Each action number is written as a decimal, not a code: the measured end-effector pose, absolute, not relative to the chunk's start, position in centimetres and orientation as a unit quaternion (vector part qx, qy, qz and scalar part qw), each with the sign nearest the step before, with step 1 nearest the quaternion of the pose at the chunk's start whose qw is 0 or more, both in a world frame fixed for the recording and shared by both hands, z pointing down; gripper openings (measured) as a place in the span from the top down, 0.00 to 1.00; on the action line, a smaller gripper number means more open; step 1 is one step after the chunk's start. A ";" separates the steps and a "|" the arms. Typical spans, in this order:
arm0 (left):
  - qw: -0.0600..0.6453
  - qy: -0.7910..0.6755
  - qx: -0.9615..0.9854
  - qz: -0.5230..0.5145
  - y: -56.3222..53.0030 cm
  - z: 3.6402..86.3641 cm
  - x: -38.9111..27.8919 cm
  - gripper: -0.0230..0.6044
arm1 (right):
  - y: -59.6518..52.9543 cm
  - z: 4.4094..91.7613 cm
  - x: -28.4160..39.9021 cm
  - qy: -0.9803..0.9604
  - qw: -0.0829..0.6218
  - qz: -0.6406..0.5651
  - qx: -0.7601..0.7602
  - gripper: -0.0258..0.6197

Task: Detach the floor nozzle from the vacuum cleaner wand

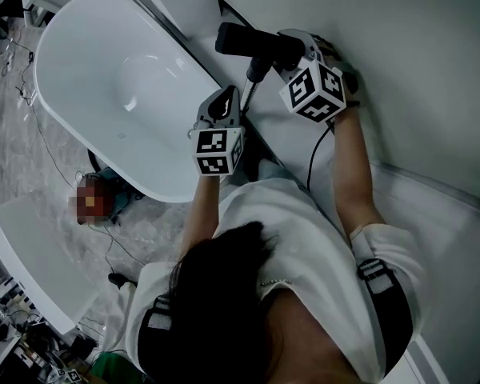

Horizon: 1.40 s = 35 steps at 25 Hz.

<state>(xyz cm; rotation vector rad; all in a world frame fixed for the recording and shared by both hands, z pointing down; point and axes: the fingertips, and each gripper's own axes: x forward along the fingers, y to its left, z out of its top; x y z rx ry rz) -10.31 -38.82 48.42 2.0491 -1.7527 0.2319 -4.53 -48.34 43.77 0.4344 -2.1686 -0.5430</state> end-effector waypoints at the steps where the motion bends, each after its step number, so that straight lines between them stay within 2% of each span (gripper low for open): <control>1: 0.216 -0.628 0.743 0.083 -38.9 48.5 -10.1 0.96 | -48.4 43.9 -4.5 -0.865 0.419 -0.216 0.173 0.63; 4: 0.221 -0.607 0.760 0.080 -39.3 48.7 -9.7 0.93 | -48.6 44.0 -4.6 -0.865 0.420 -0.215 0.170 0.63; 10: 0.219 -0.552 0.799 0.098 -39.1 48.5 -8.2 0.73 | -47.8 43.1 -4.7 -0.864 0.421 -0.217 0.169 0.63; 15: 0.215 -0.533 0.811 0.109 -40.8 49.5 -6.8 0.65 | -48.6 43.7 -4.5 -0.865 0.422 -0.216 0.166 0.63; 23: 0.191 -0.515 0.824 0.142 -42.6 50.8 -5.9 0.61 | -48.4 43.8 -4.6 -0.864 0.424 -0.217 0.161 0.63; 27: 0.221 -0.521 0.814 0.129 -43.0 51.6 -5.1 0.61 | -47.9 43.5 -4.3 -0.864 0.423 -0.219 0.161 0.63; 35: 0.232 -0.493 0.824 0.157 -44.1 53.1 -4.1 0.61 | -48.4 42.9 -4.5 -0.865 0.423 -0.218 0.162 0.63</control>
